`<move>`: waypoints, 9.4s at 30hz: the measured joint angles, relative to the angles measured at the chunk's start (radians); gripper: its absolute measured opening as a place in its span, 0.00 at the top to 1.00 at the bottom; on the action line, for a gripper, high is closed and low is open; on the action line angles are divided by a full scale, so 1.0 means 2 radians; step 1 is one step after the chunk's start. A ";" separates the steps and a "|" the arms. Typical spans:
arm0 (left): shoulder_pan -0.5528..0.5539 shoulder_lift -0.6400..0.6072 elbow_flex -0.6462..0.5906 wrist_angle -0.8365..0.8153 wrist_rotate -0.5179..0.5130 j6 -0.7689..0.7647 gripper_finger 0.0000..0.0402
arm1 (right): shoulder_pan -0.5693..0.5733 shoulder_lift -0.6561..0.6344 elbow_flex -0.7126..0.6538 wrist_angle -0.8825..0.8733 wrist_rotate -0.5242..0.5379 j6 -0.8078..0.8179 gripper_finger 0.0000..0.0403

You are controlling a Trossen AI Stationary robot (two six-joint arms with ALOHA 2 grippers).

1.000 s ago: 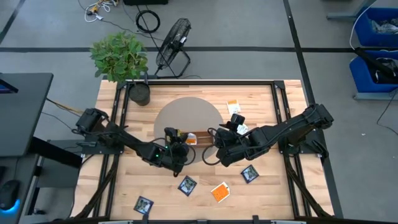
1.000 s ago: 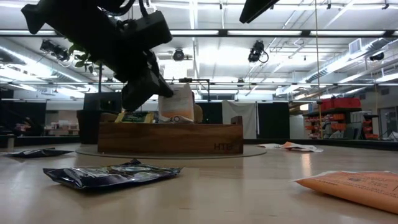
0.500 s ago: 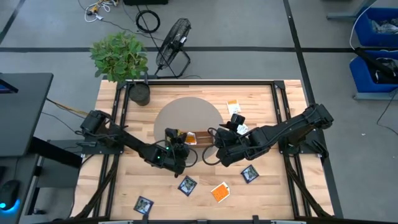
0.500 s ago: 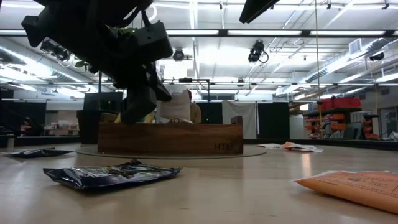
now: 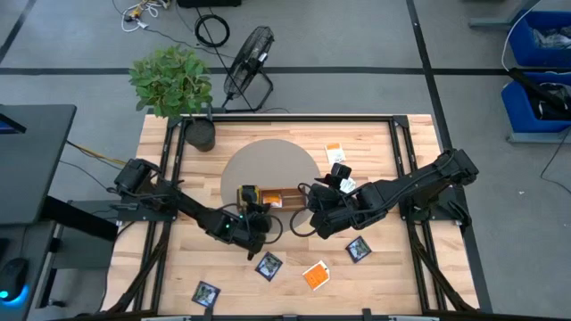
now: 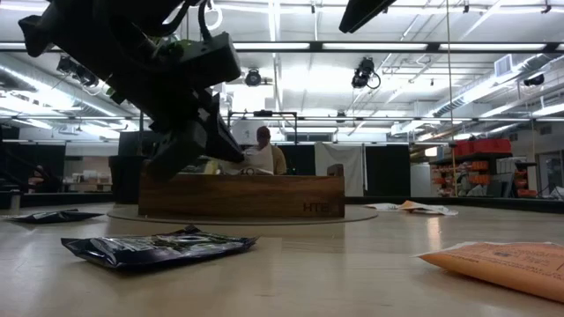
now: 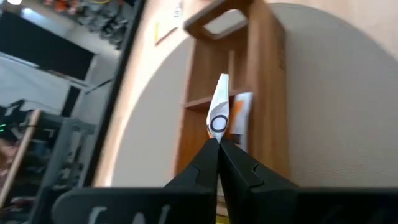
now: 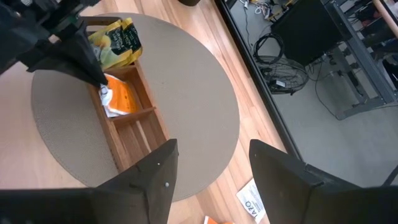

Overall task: Pick & Place Tea
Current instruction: Put the orange tea bag into the wooden organizer, then put the bottom orange tea bag into the wooden organizer

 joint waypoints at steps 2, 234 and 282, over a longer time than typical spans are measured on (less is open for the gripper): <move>0.000 0.000 0.000 0.000 0.008 0.000 0.93 | 0.000 0.000 0.000 0.000 -0.001 0.000 0.48; -0.014 -0.107 0.039 0.050 0.030 0.082 1.00 | -0.014 0.036 0.032 0.036 -0.098 -0.149 0.59; -0.037 -0.115 -0.185 0.679 0.068 0.253 1.00 | -0.075 0.019 -0.010 0.263 -0.264 -0.289 0.97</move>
